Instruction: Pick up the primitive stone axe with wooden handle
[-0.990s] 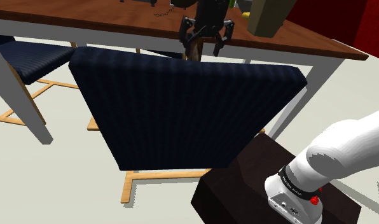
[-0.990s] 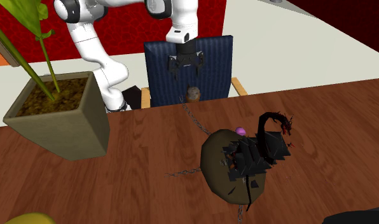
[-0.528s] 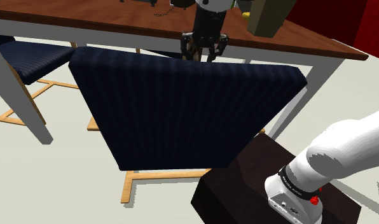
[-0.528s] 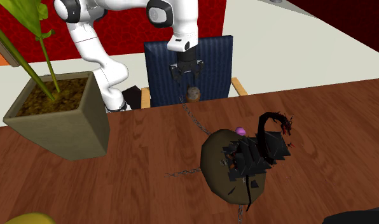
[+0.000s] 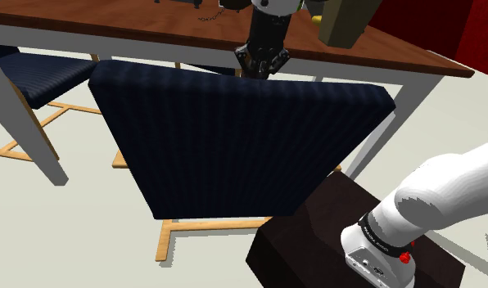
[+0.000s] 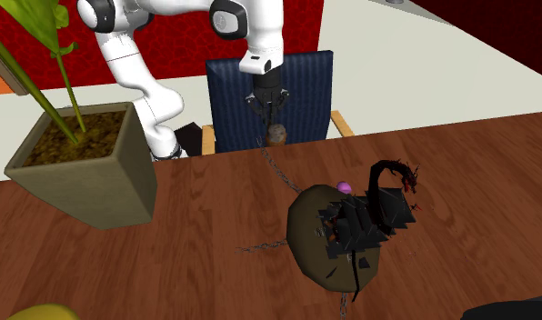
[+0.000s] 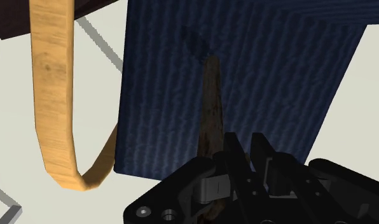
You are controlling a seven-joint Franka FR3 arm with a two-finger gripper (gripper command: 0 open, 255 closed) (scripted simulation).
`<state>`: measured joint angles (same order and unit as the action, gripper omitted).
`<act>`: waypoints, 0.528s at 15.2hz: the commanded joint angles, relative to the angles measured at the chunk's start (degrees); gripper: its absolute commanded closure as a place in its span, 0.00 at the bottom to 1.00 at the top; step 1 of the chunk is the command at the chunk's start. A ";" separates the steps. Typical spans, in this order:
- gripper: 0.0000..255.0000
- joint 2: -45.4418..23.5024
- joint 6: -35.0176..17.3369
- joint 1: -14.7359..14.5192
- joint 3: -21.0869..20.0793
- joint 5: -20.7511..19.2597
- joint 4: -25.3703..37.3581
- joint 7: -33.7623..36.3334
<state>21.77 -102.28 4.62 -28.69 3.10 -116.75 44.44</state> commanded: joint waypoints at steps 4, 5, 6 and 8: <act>1.00 -0.28 2.32 0.17 0.15 -0.18 2.55 -0.12; 1.00 -0.40 3.08 0.23 0.18 -0.24 3.43 -0.14; 1.00 -0.53 3.84 0.29 0.21 -0.32 4.32 -0.17; 1.00 -0.84 5.37 0.43 0.23 -0.46 6.13 -0.21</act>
<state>21.11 -97.62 4.86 -28.62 2.85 -111.62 44.28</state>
